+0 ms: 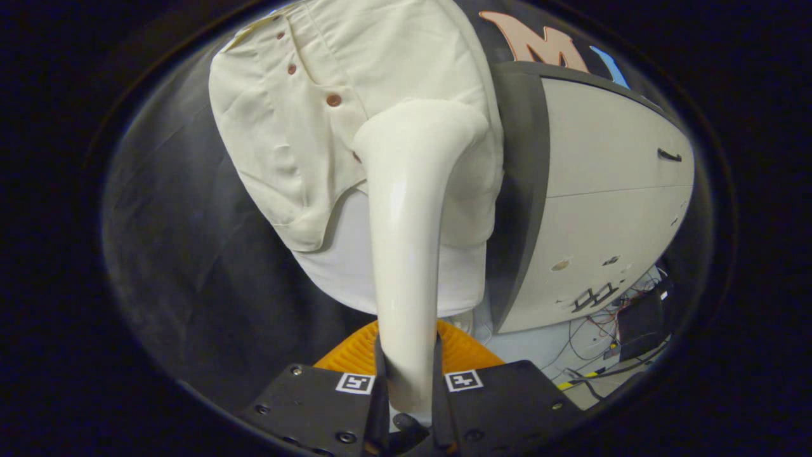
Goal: Iron the clothes twice with a garment steamer, once on the left side and once on the right side.
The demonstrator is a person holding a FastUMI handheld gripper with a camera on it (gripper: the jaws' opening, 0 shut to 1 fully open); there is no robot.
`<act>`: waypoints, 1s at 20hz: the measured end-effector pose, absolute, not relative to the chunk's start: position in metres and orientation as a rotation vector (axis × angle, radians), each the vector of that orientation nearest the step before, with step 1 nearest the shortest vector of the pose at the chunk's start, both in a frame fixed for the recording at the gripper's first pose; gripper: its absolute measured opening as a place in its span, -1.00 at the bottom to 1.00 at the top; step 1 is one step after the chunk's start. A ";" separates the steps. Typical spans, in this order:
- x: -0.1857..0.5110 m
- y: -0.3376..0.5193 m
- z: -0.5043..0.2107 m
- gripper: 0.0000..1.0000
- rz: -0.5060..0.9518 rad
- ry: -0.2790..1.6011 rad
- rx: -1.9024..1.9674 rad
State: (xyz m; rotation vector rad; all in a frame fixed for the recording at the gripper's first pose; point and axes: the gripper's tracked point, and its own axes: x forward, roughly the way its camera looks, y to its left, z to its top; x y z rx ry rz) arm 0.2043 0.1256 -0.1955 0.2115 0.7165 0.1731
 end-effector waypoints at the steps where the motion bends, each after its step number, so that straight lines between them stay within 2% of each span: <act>1: 0.199 0.126 -0.194 -0.47 0.169 0.708 0.215; 10: 0.123 0.133 -0.199 -0.47 0.099 0.722 0.197; 14: 0.086 0.125 -0.175 -0.47 0.074 0.683 0.194; 20: 0.066 0.108 -0.146 -0.47 0.040 0.614 0.212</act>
